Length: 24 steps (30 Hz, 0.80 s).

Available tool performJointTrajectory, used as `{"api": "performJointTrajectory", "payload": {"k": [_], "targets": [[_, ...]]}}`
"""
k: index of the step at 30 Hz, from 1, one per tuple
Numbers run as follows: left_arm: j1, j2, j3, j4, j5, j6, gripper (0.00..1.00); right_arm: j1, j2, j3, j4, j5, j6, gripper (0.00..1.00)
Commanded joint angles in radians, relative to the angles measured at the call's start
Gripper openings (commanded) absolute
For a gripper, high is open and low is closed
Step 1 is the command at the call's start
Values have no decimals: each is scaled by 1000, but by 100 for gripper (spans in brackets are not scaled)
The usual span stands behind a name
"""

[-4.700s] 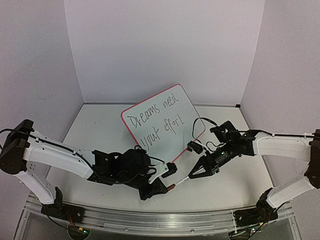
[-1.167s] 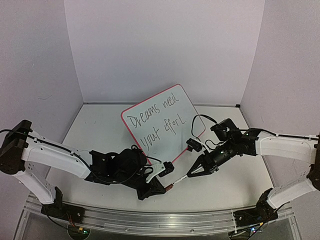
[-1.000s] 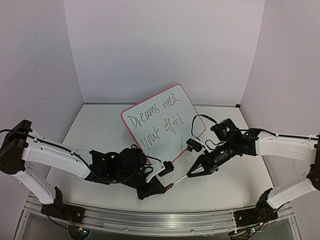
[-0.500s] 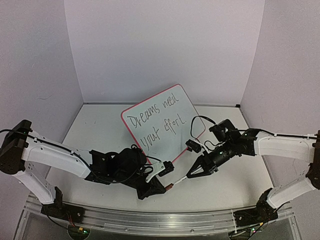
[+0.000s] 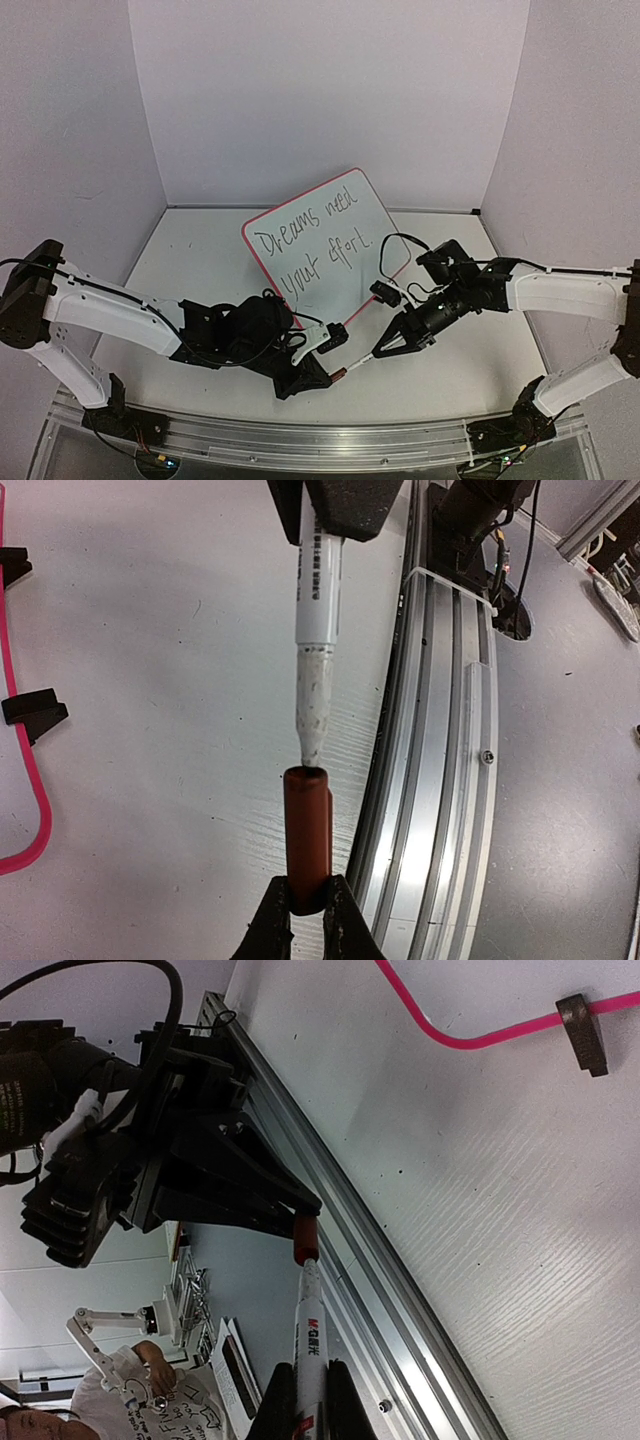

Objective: Write a sentence on the whiteboard
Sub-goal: Insert the whiteboard marker without the cap into the pen cap.

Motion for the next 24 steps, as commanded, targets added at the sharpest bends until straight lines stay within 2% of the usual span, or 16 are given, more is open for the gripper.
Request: {"api": "performJointTrajectory", "payload": {"k": [1,24], "targets": [[5,-5,56,26,10,23,0,8,12,15,20,4,-16,0],[5,55,141,7,6,40,0,27,30,17,49,0,-2,0]]}}
